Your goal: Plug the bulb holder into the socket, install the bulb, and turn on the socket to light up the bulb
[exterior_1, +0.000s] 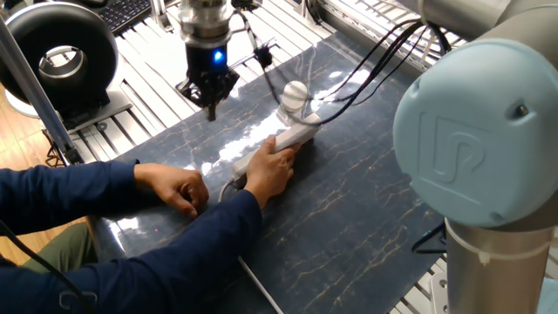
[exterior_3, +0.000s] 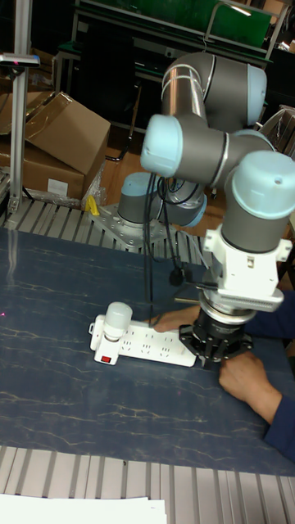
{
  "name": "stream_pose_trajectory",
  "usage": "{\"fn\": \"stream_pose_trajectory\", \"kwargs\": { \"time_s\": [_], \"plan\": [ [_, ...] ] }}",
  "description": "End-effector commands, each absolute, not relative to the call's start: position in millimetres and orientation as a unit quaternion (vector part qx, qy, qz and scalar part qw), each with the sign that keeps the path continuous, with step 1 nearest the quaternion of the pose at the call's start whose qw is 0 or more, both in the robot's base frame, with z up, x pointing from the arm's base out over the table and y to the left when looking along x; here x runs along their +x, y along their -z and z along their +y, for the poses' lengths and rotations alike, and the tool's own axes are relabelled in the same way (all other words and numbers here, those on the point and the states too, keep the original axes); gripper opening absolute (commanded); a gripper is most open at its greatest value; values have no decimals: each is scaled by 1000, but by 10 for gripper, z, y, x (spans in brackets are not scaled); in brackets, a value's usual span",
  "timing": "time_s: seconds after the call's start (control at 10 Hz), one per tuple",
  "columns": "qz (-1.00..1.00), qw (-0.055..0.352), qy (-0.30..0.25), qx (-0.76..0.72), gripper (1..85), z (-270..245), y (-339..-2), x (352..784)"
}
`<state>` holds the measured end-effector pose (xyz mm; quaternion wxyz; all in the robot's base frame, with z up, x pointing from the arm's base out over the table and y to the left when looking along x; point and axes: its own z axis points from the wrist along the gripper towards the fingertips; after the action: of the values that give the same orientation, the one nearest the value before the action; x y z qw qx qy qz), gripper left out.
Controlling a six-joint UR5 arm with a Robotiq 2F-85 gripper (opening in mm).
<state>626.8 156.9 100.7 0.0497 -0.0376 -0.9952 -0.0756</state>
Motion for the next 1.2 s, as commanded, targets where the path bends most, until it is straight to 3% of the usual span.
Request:
{"fn": "stream_pose_trajectory", "kwargs": {
  "time_s": [0.0,0.3,1.1],
  "plan": [
    [-995,49,86,-30,13,1713,-849,6202],
    [-995,38,94,-16,13,1516,-598,6075],
    [-995,59,81,1,13,1336,-391,5565]
  ]
}}
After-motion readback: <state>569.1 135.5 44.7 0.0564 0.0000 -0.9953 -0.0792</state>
